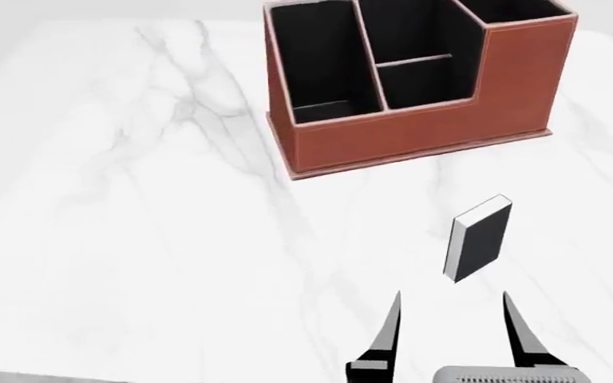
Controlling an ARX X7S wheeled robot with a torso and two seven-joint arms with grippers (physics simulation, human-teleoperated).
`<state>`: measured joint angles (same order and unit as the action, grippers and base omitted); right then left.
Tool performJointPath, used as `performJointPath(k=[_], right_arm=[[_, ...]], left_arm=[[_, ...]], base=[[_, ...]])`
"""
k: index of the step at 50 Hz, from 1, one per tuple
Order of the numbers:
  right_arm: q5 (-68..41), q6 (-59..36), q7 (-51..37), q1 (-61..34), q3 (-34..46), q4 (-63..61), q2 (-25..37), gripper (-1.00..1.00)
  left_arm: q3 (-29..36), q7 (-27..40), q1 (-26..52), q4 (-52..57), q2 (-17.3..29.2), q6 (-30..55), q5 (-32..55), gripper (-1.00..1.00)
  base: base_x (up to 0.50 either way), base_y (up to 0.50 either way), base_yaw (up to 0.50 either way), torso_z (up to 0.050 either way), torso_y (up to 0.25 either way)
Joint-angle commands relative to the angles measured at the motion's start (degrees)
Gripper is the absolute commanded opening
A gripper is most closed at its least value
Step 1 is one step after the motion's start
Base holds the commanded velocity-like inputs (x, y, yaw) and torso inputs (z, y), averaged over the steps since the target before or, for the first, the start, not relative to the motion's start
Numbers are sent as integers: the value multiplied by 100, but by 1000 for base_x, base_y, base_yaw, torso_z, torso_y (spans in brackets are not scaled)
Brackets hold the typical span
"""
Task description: Pick up the book and place it in the left compartment of the caddy.
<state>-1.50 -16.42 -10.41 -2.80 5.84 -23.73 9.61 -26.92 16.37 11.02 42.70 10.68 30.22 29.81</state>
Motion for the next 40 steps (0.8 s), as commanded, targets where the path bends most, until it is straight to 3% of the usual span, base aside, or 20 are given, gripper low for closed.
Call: performJointPath(k=[1,31,40], right_arm=[[33,-55,-31,-10,114,-25,64,100],[77,-486,-2,-125,475,-49,215,100],[-550,69,300,6,294,-65,231,100]], left_arm=[[45,28,-29,-7,25,-49,14,100],[130,98,-89,-25,97,-156,51,100],[173,117,-103,-41,116,-191,47,100]], base=[[0,0,500,0,0],[2,0,500,0,0],[70,-269,0,0,0]])
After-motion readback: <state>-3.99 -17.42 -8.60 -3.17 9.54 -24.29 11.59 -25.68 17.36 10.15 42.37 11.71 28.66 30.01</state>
